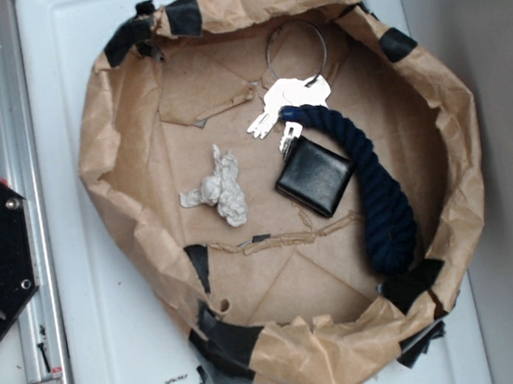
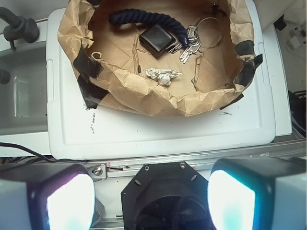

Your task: Grab the wood chip.

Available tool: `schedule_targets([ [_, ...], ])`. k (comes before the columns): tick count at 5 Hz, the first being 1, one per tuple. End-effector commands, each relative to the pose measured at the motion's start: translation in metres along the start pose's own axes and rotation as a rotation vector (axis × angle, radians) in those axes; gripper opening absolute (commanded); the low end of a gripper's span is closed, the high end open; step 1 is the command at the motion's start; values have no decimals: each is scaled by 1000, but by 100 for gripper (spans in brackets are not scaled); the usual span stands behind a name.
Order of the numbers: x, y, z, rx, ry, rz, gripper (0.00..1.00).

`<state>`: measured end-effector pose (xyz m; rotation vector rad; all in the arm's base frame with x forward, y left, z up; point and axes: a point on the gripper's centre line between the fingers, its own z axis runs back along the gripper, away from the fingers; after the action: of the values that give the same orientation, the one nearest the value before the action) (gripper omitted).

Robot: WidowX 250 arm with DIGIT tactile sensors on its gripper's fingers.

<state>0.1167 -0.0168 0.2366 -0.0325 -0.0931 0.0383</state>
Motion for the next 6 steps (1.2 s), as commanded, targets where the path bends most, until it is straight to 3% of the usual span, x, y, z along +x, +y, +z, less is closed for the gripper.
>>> schedule_targets([
  [1, 0, 0, 0, 0, 0, 0, 100],
  [2, 39, 1, -24, -20, -24, 129, 100],
  [3, 70, 16, -60, -42, 26, 262, 100],
  [4, 86, 28, -80, -59, 21, 316, 100],
  [5, 103, 38, -103, -145, 79, 476, 100],
  [6, 103, 38, -103, -145, 79, 476, 100],
])
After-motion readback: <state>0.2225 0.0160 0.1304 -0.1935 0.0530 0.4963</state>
